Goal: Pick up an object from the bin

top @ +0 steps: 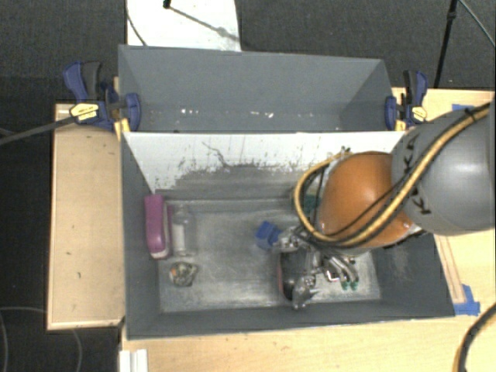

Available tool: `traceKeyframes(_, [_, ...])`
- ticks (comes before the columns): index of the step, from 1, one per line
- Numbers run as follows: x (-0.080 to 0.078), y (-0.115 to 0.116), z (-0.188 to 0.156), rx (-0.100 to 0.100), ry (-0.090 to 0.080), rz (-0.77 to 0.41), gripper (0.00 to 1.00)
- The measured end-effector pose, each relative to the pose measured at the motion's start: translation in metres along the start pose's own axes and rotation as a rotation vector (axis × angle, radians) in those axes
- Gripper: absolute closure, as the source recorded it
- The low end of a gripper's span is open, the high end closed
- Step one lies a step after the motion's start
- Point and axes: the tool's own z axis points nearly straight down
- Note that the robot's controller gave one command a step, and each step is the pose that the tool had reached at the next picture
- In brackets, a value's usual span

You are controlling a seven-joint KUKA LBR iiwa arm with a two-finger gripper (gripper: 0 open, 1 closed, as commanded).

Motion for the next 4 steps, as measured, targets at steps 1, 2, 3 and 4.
traceKeyframes(1, [-0.006,-0.015,0.024,-0.006,0.003,0.304,0.0])
traceKeyframes(2, [-0.008,-0.016,0.022,-0.005,-0.003,0.311,1.0])
traceKeyframes(3, [-0.02,-0.028,-0.108,-0.003,-0.007,0.366,1.0])
traceKeyframes(4, [-0.018,-0.028,-0.103,-0.003,0.002,0.369,0.0])
